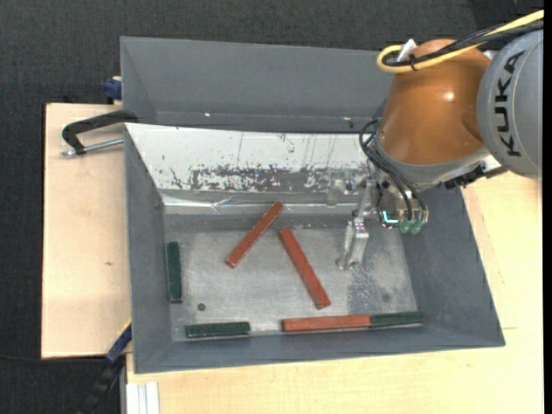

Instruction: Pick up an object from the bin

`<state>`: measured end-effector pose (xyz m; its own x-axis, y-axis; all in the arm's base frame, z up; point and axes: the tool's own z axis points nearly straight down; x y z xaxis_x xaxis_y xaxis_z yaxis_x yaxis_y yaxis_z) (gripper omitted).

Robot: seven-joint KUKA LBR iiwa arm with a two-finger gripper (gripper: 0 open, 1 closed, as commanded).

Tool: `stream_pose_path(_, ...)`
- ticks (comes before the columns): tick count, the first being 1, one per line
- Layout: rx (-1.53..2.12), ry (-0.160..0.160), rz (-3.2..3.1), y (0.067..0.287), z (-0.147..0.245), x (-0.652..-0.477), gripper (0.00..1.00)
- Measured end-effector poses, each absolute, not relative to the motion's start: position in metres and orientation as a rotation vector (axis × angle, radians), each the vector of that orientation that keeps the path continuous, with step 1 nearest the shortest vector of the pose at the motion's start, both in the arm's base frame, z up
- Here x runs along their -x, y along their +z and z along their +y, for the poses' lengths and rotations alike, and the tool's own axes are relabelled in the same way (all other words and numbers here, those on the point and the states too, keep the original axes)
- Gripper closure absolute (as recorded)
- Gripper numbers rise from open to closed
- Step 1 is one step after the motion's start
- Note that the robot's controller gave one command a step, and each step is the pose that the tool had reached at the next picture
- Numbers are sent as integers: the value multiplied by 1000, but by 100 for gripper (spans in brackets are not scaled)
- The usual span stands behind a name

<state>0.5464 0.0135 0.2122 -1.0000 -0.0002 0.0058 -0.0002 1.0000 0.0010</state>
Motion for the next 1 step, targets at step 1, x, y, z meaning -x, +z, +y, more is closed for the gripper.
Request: stream_pose_path(1,0,-2,-3144,216,14,-548,0)
